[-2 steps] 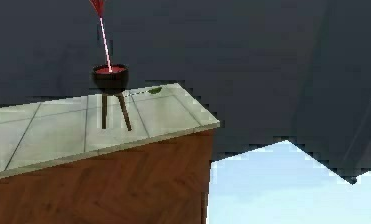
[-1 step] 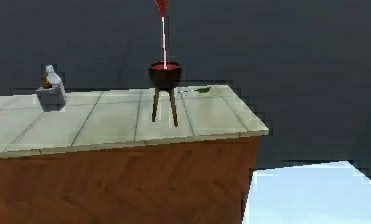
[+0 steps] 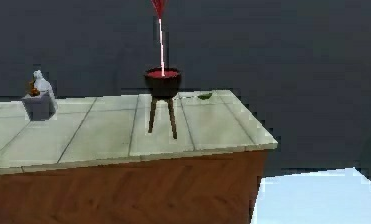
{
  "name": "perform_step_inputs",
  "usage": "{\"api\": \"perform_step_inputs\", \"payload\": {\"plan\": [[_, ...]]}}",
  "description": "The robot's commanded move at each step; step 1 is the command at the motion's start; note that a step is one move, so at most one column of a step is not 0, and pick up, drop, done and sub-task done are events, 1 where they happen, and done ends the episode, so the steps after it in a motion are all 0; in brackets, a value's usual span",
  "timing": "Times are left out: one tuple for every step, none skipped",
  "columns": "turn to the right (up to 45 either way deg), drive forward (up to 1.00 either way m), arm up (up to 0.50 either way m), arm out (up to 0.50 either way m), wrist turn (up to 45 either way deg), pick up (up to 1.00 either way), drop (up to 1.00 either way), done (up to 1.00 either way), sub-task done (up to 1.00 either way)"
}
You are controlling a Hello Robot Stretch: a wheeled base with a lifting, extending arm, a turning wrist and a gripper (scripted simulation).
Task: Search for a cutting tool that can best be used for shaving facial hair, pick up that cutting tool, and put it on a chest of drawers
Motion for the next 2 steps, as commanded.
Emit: {"api": "perform_step_inputs", "payload": {"plan": [[45.0,0.0,0.0,0.0,0.0,0.0,0.0,0.0,0.0],[36.0,0.0,0.0,0.0,0.0,0.0,0.0,0.0,0.0]]}}
